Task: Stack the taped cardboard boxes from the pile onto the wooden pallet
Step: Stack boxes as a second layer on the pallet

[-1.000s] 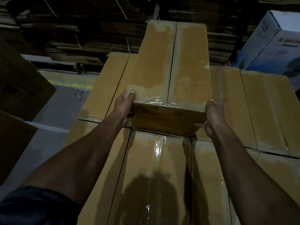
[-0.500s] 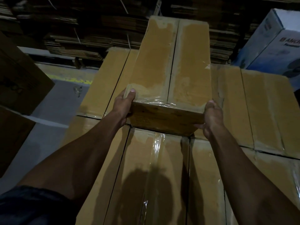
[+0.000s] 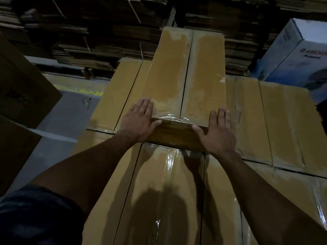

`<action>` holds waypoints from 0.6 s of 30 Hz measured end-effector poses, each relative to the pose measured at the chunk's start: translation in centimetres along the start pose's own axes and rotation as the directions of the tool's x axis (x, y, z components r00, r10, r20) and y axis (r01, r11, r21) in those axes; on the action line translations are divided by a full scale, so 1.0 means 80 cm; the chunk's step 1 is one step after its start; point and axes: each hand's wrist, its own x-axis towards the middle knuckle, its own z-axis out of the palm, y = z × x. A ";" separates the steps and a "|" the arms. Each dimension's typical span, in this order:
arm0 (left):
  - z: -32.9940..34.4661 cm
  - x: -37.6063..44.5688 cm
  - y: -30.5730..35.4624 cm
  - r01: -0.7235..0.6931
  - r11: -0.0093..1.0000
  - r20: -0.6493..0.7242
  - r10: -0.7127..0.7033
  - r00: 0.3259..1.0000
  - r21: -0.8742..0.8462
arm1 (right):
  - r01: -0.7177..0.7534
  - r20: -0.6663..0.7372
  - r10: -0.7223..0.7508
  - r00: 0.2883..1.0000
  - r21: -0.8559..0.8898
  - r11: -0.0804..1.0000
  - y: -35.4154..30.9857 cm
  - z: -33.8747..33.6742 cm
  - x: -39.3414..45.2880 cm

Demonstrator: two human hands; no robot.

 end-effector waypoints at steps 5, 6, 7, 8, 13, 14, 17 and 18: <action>-0.007 -0.001 0.005 0.017 1.000 -0.003 -0.017 1.000 0.025 | 0.001 0.010 0.000 1.000 -0.050 0.999 -0.003 -0.005 -0.003; -0.009 0.000 0.004 0.016 1.000 0.018 -0.017 1.000 0.024 | 0.002 0.014 -0.001 1.000 -0.054 0.999 -0.005 -0.006 -0.003; -0.014 0.002 0.003 0.015 0.999 0.050 -0.016 0.999 0.035 | 0.003 0.025 -0.002 1.000 -0.060 0.998 -0.005 -0.008 -0.003; -0.021 0.003 0.002 0.012 0.998 0.079 -0.017 0.997 0.057 | 0.006 0.043 -0.003 0.999 -0.071 0.997 -0.006 -0.012 -0.004; -0.051 -0.047 0.018 0.079 0.997 0.110 -0.075 0.991 -0.027 | -0.033 0.102 0.049 0.994 -0.160 0.987 -0.025 -0.044 -0.042; -0.051 -0.074 0.023 0.102 0.993 0.116 -0.095 0.989 -0.058 | -0.039 0.084 0.052 0.995 -0.150 0.988 -0.033 -0.045 -0.063; -0.047 -0.169 0.027 0.170 0.982 0.202 -0.150 0.968 -0.084 | -0.015 0.123 0.023 0.992 -0.067 0.998 -0.059 -0.039 -0.150; -0.046 -0.205 0.026 0.185 0.979 0.234 -0.162 0.959 -0.081 | 0.002 0.157 0.003 0.988 -0.033 0.999 -0.068 -0.034 -0.185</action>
